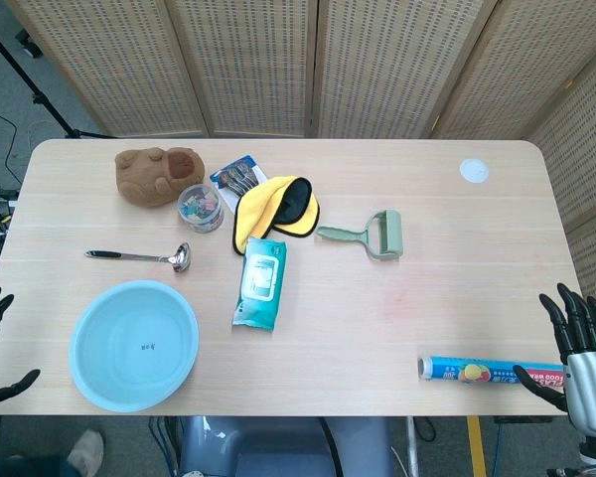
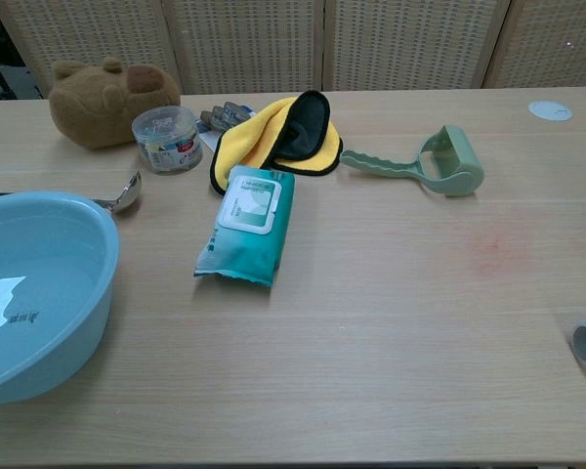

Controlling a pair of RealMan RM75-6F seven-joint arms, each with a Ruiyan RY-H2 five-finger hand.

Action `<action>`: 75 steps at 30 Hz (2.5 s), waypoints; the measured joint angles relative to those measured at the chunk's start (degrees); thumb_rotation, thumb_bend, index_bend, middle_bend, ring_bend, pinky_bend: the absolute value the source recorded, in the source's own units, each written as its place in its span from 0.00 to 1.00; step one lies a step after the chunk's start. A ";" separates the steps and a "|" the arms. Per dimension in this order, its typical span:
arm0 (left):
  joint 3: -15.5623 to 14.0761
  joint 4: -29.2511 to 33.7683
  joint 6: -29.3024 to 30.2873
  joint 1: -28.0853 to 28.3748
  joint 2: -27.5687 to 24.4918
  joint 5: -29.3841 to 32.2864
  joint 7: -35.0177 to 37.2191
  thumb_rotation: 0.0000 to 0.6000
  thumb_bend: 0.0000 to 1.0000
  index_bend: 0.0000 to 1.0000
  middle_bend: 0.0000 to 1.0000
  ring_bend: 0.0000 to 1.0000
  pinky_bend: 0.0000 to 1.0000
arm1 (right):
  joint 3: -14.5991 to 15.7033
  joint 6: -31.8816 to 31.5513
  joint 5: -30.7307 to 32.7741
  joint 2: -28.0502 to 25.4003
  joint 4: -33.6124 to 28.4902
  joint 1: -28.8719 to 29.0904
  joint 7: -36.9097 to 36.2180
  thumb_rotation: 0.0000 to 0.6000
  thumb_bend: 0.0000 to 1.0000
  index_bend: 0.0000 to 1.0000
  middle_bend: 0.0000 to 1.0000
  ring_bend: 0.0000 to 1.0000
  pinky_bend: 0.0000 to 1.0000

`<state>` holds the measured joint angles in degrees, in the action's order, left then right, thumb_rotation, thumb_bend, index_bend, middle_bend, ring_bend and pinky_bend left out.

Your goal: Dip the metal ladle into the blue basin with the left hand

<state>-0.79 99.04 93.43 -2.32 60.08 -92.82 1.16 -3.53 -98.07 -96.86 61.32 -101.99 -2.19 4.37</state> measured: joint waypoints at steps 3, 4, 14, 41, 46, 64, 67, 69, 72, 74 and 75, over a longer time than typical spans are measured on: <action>-0.05 -0.03 -0.10 -0.02 -0.04 0.11 -0.07 1.00 0.04 0.00 0.00 0.00 0.00 | 0.10 0.18 0.01 0.02 -0.08 0.01 0.02 1.00 0.00 0.06 0.00 0.00 0.00; -0.05 -0.06 -0.13 -0.02 -0.03 0.16 -0.07 1.00 0.04 0.00 0.00 0.00 0.00 | 0.14 0.20 -0.04 0.02 -0.14 0.01 0.00 1.00 0.00 0.06 0.00 0.00 0.00; 3.66 -1.32 -5.84 4.55 0.06 4.52 -1.47 1.00 0.03 0.00 0.00 0.00 0.00 | -0.02 0.51 0.55 -0.21 -0.28 0.08 -0.46 1.00 0.00 0.06 0.00 0.00 0.00; 15.70 -44.94 -48.32 34.85 20.96 25.76 5.86 1.00 0.17 0.32 1.00 0.89 0.93 | -2.00 4.11 6.77 2.34 2.21 1.55 2.96 1.00 0.00 0.06 0.00 0.00 0.00; 15.34 -53.86 -54.84 38.45 26.08 27.45 5.96 1.00 0.20 0.37 1.00 0.89 0.93 | -2.39 5.11 8.24 2.93 2.93 1.96 3.88 1.00 0.00 0.06 0.00 0.00 0.00; 12.71 -76.65 -65.35 45.27 41.30 25.79 8.52 1.00 0.30 0.46 1.00 0.89 0.93 | -3.22 7.69 12.13 3.44 4.30 2.95 4.12 1.00 0.00 0.06 0.00 0.00 0.00; 12.29 -77.61 -65.92 45.38 41.63 24.94 9.54 1.00 0.30 0.46 1.00 0.89 0.93 | -3.25 7.95 12.51 3.47 4.41 3.03 4.12 1.00 0.00 0.06 0.00 0.00 0.00; 12.11 -77.90 -66.32 45.42 41.72 24.62 10.12 1.00 0.30 0.46 1.00 0.89 0.93 | -3.27 8.10 12.70 3.53 4.48 3.10 4.19 1.00 0.00 0.06 0.00 0.00 0.00; 11.74 -78.35 -67.09 45.51 41.86 23.88 11.21 1.00 0.30 0.46 1.00 0.89 0.93 | -3.25 8.14 12.74 3.65 4.57 3.17 4.37 1.00 0.00 0.06 0.00 0.00 0.00; 11.53 -78.72 -67.30 45.56 42.05 23.42 11.90 1.00 0.30 0.46 1.00 0.89 0.93 | -3.22 8.18 12.77 3.71 4.60 3.20 4.45 1.00 0.00 0.06 0.00 0.00 0.00; 11.45 -78.90 -67.39 45.58 42.15 23.23 12.16 1.00 0.30 0.46 1.00 0.89 0.93 | -3.19 8.23 12.80 3.76 4.65 3.22 4.53 1.00 0.00 0.06 0.00 0.00 0.00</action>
<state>10.66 20.14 26.04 43.27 102.24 -69.60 13.32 -6.72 -89.84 -84.06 65.09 -97.35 1.03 8.90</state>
